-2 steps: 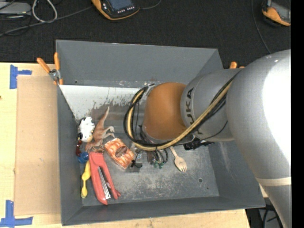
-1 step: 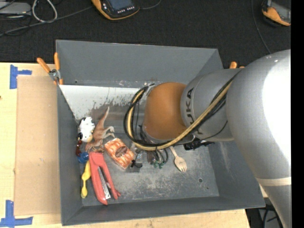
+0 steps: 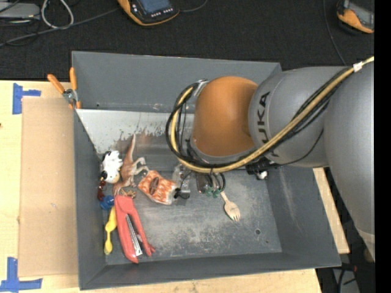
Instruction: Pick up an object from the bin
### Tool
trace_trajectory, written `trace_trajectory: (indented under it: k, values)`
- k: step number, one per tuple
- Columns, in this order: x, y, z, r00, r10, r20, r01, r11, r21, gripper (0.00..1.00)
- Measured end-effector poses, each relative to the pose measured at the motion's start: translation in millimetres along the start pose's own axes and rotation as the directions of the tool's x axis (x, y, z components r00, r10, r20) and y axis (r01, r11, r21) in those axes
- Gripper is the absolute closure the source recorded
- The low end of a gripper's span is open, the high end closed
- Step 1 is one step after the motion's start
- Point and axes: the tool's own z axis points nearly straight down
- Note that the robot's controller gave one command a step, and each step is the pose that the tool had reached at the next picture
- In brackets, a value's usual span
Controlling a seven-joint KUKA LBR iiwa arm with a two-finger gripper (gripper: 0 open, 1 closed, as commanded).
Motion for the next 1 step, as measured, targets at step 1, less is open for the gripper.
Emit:
trace_trajectory:
  k: [1]
  values:
    - [-1.8,41.5,-83.2,0.999,-0.042,-0.004,0.042,0.999,0.001,1.0]
